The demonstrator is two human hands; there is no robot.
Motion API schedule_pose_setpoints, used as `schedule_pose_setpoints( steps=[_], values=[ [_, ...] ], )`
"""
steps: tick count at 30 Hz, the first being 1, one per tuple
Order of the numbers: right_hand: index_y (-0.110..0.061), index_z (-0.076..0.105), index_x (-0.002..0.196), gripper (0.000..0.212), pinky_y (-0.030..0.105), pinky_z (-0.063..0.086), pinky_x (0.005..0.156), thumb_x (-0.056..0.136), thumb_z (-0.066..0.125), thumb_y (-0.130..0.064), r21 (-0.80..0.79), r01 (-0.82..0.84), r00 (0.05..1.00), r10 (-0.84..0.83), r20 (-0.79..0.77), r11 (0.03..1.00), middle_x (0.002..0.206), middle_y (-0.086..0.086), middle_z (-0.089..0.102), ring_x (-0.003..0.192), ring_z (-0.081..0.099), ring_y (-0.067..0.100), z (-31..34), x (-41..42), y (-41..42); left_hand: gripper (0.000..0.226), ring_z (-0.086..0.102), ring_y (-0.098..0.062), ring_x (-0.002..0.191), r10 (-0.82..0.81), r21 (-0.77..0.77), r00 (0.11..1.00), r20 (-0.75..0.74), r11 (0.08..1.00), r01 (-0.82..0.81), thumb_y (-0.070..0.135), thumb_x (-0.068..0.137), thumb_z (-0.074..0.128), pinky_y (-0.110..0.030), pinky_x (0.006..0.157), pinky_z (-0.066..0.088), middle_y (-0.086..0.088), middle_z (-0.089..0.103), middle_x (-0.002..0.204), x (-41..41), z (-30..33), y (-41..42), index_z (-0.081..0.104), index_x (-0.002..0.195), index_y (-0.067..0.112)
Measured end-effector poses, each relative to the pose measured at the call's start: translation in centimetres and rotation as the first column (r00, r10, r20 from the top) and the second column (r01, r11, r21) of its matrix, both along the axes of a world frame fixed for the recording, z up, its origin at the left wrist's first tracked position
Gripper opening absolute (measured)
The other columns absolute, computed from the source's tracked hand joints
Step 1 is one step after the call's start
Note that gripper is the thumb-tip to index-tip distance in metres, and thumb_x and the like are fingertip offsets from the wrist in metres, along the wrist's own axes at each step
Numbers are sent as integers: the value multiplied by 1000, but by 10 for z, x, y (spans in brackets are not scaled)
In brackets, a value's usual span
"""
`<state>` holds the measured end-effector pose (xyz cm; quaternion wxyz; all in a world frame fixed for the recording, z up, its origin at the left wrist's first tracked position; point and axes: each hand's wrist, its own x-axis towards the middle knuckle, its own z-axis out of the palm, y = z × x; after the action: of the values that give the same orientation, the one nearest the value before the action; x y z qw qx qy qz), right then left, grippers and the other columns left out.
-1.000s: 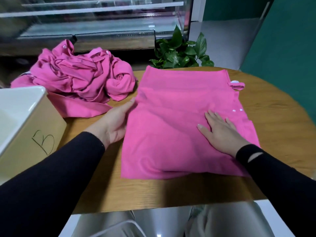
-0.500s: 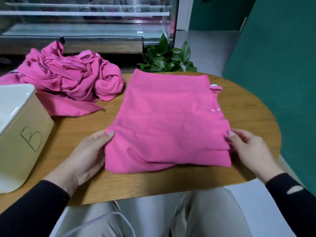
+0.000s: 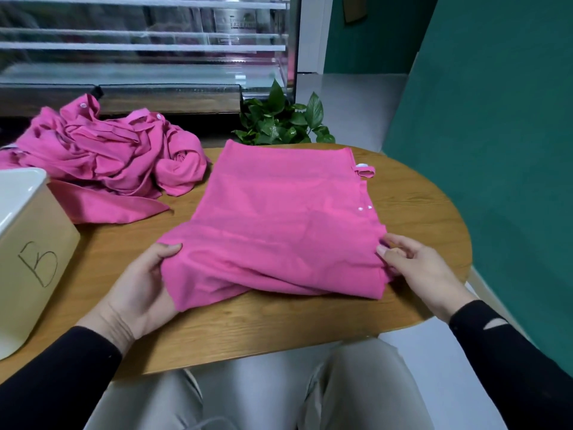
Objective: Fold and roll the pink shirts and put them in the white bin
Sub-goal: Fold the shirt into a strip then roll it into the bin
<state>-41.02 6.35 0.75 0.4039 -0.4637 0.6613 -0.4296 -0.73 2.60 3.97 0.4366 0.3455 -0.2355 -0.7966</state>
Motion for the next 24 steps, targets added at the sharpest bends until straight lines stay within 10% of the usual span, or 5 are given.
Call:
schedule_pose_setpoints(
  steps=[6, 11, 17, 21, 24],
  values=[
    [-22, 68, 120, 39, 26, 49, 68, 95, 60, -50, -77, 106, 938, -74, 338, 991, 90, -1, 73, 73, 59, 13, 5, 3, -16, 71, 71, -24, 104, 80, -22, 995, 60, 997, -79, 32, 38, 92, -45, 79, 61, -10, 71, 120, -2, 12, -17, 79, 105, 12],
    [-16, 62, 130, 52, 40, 48, 105, 101, 43, -54, 36, -46, 984, 39, 176, 998, 117, 4, 74, 112, 68, 23, 5, -1, -26, 31, 75, -19, 88, 118, -31, 990, 81, 993, -115, 32, 63, 75, -38, 64, 62, -5, 77, 98, -11, 28, -23, 82, 87, 14],
    [1, 67, 88, 83, 32, 46, 73, 74, 60, -81, 258, -176, 981, 149, 123, 950, 78, 10, 66, 68, 59, 21, 16, 1, -33, 37, 75, -19, 79, 116, -86, 990, 75, 990, -110, 33, 49, 74, -35, 60, 61, -4, 77, 87, -20, 37, -29, 82, 80, 15],
    [1, 70, 115, 99, 37, 50, 83, 64, 67, -84, 179, -121, 976, 84, 199, 976, 99, 20, 69, 84, 58, 23, 11, -2, -33, 39, 75, -18, 76, 135, -73, 989, 63, 989, -130, 32, 45, 75, -33, 58, 60, -3, 77, 84, -18, 35, -31, 82, 78, 14],
    [-10, 69, 81, 79, 38, 49, 91, 65, 64, -87, 130, -103, 965, 68, 252, 986, 87, 12, 63, 83, 58, 25, 11, -2, -32, 41, 75, -17, 76, 138, -69, 989, 48, 989, -134, 32, 43, 75, -33, 58, 60, -3, 77, 85, -17, 32, -31, 82, 78, 13]
  ],
)
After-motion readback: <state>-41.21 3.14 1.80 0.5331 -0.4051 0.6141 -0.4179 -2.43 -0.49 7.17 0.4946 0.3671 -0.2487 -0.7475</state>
